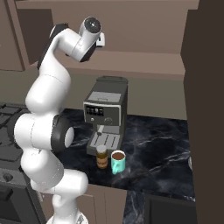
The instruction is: Pick the cinnamon and honey bottle from the cabinet and place them next to the mug.
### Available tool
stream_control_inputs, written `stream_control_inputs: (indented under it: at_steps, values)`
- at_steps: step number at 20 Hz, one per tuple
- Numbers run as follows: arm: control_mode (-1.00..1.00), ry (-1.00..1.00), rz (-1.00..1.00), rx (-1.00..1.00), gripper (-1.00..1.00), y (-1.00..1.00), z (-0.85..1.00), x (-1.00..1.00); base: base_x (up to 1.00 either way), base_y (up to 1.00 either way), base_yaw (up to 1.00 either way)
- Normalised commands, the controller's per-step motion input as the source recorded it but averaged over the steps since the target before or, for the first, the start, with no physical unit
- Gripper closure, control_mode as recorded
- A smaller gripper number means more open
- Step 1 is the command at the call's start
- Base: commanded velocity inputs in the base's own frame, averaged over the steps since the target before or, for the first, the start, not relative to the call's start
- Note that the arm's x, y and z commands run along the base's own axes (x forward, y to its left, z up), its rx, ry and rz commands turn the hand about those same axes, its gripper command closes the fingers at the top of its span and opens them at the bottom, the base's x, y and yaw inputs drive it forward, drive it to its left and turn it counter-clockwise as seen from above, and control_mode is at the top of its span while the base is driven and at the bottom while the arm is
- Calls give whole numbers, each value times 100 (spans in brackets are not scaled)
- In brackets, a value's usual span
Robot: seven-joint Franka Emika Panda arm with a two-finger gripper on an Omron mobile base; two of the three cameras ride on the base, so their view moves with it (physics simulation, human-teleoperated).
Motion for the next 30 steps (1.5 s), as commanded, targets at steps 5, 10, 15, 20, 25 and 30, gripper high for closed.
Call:
stream_control_inputs:
  at_steps: [5, 10, 15, 20, 25, 30]
  values:
    - [-100, 0, 0, 0, 100, 0, 0, 0, 0, 0, 0]
    - [-100, 0, 0, 0, 100, 0, 0, 0, 0, 0, 0]
    - [-100, 0, 0, 0, 100, 0, 0, -23, 0, 0, 0]
    - [-100, -2, -1, 0, 100, -1, 0, -94, 0, 0, 0]
    - [-100, -4, -7, 2, 100, -12, 0, -100, 0, 0, 0]
    - [-100, 0, -13, 1, 100, 0, 0, -100, 0, 0, 0]
